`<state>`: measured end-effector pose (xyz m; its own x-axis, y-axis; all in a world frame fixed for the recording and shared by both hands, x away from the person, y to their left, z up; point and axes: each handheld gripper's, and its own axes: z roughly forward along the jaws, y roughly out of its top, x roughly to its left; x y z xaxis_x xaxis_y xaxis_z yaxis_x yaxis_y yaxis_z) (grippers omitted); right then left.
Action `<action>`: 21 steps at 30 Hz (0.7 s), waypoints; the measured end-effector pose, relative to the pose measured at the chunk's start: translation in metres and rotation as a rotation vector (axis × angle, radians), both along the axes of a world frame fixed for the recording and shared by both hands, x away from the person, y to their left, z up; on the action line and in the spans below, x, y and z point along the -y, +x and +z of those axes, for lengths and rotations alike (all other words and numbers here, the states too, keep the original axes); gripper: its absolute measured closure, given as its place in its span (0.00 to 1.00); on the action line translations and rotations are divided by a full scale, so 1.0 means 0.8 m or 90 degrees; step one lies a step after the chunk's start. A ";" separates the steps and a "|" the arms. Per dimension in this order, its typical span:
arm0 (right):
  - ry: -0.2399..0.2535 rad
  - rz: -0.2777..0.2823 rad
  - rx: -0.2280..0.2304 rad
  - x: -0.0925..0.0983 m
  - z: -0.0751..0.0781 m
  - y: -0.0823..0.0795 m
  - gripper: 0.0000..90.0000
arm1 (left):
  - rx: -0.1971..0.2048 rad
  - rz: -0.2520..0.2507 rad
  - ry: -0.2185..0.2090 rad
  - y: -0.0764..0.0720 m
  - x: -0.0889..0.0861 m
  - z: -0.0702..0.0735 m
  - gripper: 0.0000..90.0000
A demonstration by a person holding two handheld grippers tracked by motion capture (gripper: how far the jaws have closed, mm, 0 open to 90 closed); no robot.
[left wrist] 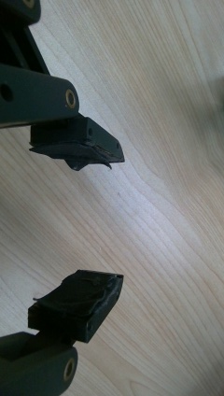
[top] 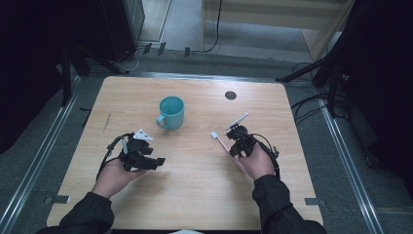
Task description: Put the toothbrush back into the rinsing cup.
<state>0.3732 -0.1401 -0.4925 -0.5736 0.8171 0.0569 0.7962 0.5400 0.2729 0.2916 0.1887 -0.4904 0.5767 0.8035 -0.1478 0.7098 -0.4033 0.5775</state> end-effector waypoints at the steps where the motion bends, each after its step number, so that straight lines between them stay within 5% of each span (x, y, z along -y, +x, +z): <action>1: 0.000 0.002 -0.002 0.000 0.002 -0.001 1.00 | 0.000 -0.001 0.001 0.000 0.000 0.000 0.39; 21: -0.008 0.000 -0.005 -0.001 -0.003 0.001 0.93 | 0.001 0.000 0.001 0.000 -0.002 0.000 0.39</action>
